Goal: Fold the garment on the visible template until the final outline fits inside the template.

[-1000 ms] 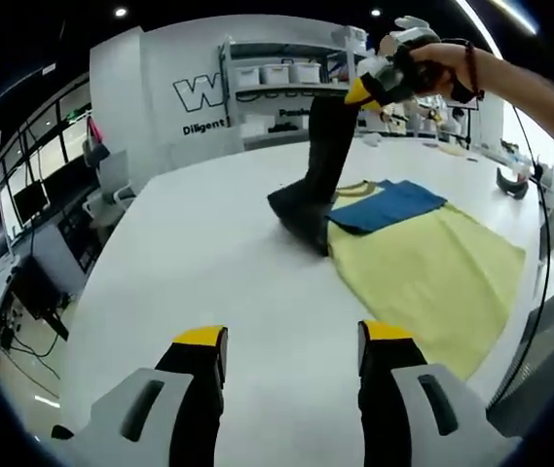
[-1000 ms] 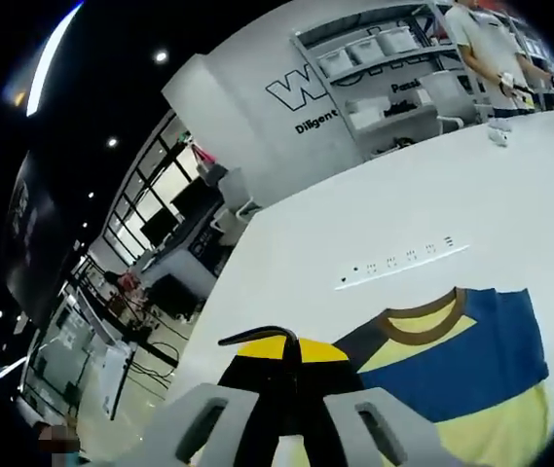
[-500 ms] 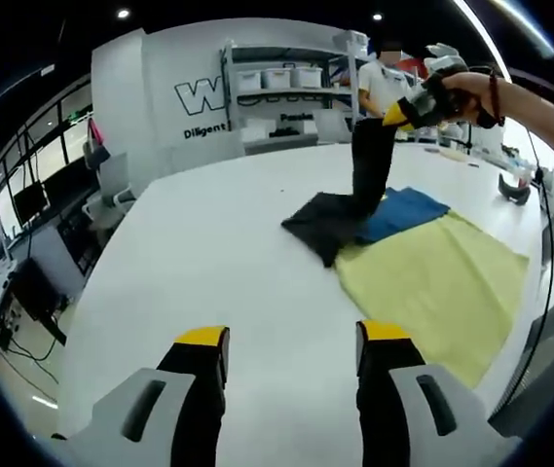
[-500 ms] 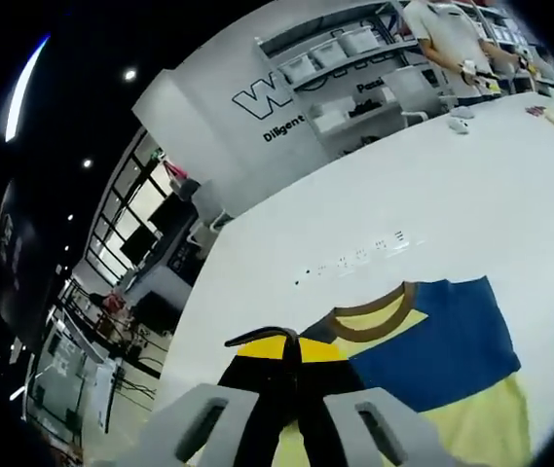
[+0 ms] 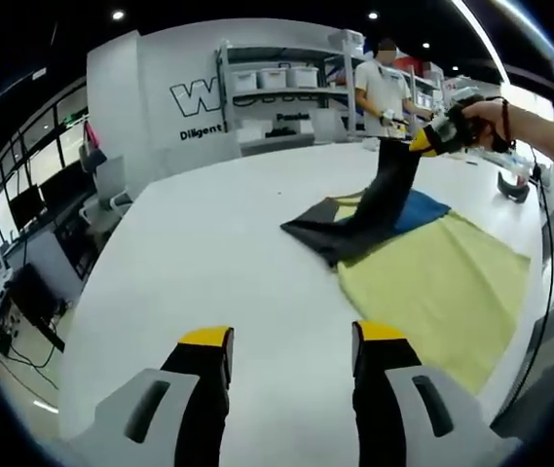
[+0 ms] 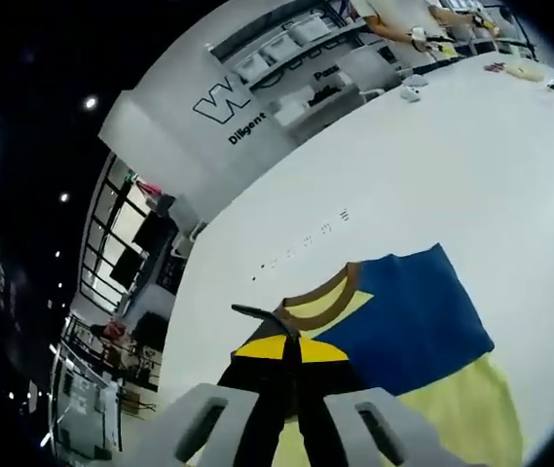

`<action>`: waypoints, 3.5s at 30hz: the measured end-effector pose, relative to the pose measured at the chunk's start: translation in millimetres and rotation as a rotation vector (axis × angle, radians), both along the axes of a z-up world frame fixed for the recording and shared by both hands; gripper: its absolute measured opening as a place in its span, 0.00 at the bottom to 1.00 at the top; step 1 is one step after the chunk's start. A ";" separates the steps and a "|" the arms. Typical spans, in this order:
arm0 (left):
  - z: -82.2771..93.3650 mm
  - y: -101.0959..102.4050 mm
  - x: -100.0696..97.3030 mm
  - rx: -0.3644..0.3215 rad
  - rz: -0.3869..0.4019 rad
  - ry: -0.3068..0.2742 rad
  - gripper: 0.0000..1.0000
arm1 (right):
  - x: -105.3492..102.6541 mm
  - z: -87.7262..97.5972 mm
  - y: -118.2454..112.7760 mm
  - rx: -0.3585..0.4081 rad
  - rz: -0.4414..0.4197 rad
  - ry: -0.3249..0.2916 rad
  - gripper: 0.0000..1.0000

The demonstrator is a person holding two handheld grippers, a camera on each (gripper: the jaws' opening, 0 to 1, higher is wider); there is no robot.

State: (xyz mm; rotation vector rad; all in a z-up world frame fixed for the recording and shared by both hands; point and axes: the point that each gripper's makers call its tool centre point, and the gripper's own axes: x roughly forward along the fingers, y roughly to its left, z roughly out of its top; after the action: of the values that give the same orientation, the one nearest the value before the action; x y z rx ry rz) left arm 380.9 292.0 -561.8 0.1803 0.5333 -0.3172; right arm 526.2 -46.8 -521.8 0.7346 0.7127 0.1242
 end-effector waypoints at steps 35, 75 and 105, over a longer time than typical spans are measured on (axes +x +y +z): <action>-12.4 -26.5 14.5 -0.003 -0.053 0.034 0.36 | -36.9 -116.4 -74.1 -0.097 -0.067 -0.009 0.00; -21.3 -62.1 69.7 -0.115 -0.074 0.024 0.41 | 23.0 -19.6 115.7 -0.363 0.570 -0.309 0.49; -70.0 -101.9 109.4 -0.123 -0.126 0.081 0.21 | 78.1 -95.5 224.3 -0.443 0.833 -0.258 0.34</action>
State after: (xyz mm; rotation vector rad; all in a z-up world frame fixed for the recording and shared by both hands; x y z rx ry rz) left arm 490.4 190.1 -631.9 0.0819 0.5816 -0.4798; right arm 604.4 177.5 -617.3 -0.0396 0.7262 0.7798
